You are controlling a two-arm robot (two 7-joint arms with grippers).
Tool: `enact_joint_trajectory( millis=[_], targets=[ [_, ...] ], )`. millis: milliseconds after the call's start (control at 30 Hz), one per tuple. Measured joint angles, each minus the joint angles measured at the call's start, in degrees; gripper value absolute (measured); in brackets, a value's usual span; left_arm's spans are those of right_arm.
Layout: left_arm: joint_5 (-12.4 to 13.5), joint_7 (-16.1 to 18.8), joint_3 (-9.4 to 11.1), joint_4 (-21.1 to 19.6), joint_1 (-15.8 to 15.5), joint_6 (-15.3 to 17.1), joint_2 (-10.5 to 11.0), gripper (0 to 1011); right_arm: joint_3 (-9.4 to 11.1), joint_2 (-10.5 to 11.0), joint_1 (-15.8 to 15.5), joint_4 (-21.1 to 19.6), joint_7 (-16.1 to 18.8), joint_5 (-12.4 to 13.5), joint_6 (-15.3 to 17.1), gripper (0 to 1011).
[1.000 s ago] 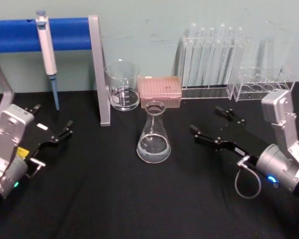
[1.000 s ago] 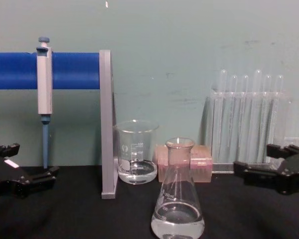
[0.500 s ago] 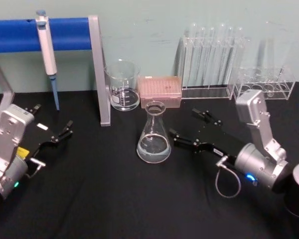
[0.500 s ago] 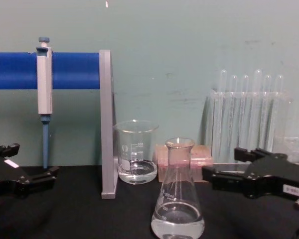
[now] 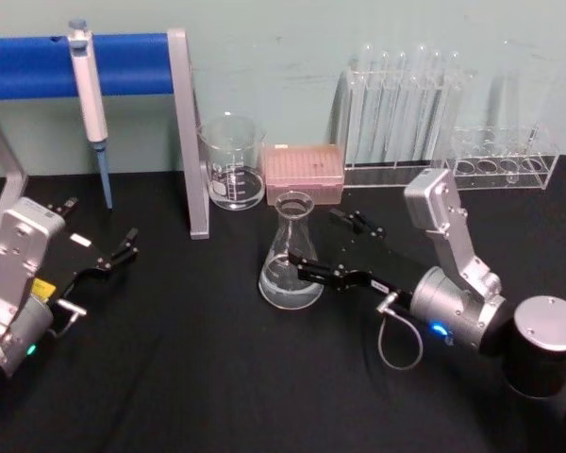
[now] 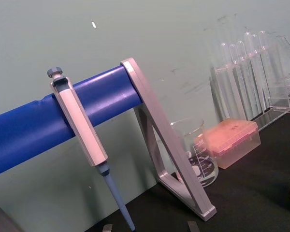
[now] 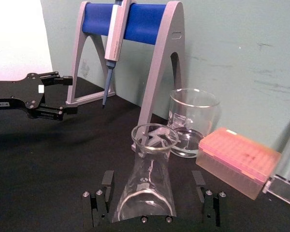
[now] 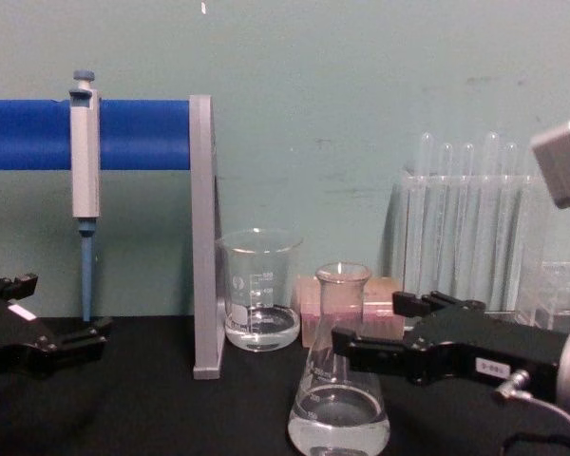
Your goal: Grasp the erlenmeyer flask with one hand, shake it three times, then place it back.
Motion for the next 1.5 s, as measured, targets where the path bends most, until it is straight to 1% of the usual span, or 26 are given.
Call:
enact_joint_trajectory(
  millis=[167, 200, 300, 333, 533, 1200, 1500],
  targets=[
    [0.0, 0.0, 0.0, 0.0, 0.0, 0.0, 0.0, 1001, -0.1, -1.7, 1.3, 2.2, 0.8, -0.8, -0.3, 1003],
    [0.0, 0.0, 0.0, 0.0, 0.0, 0.0, 0.0, 1001, -0.1, -1.7, 1.3, 2.2, 0.8, -0.8, -0.3, 1002],
    [0.0, 0.0, 0.0, 0.0, 0.0, 0.0, 0.0, 1001, -0.2, -2.7, 2.2, 3.6, 1.1, -1.3, -0.6, 1003],
    [0.0, 0.0, 0.0, 0.0, 0.0, 0.0, 0.0, 1001, -0.2, -2.7, 2.2, 3.6, 1.1, -1.3, -0.6, 1003],
    [0.0, 0.0, 0.0, 0.0, 0.0, 0.0, 0.0, 1001, -0.2, -4.4, 3.8, 6.1, 1.6, -2.2, -1.3, 1003],
    [0.0, 0.0, 0.0, 0.0, 0.0, 0.0, 0.0, 1001, 0.2, -6.8, 5.9, 9.3, 1.4, -3.7, -2.2, 1003],
    [0.0, 0.0, 0.0, 0.0, 0.0, 0.0, 0.0, 1001, 0.4, -7.4, 6.3, 10.0, 1.4, -4.0, -2.3, 1003]
  ],
)
